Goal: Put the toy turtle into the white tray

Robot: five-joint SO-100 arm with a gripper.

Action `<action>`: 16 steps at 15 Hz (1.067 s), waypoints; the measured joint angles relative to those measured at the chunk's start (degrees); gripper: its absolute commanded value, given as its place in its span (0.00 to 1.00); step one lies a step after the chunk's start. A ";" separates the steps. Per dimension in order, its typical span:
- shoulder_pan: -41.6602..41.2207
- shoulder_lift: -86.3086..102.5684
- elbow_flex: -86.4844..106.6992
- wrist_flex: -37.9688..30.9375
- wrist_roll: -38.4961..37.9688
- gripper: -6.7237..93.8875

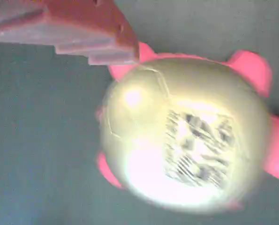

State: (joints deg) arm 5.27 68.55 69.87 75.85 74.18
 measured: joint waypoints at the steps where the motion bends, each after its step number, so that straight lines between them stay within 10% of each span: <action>1: 0.00 -0.97 0.18 0.00 1.05 0.66; 16: -2.20 -8.26 4.39 -14.68 7.56 0.65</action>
State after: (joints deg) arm 3.08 60.29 74.27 61.17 81.74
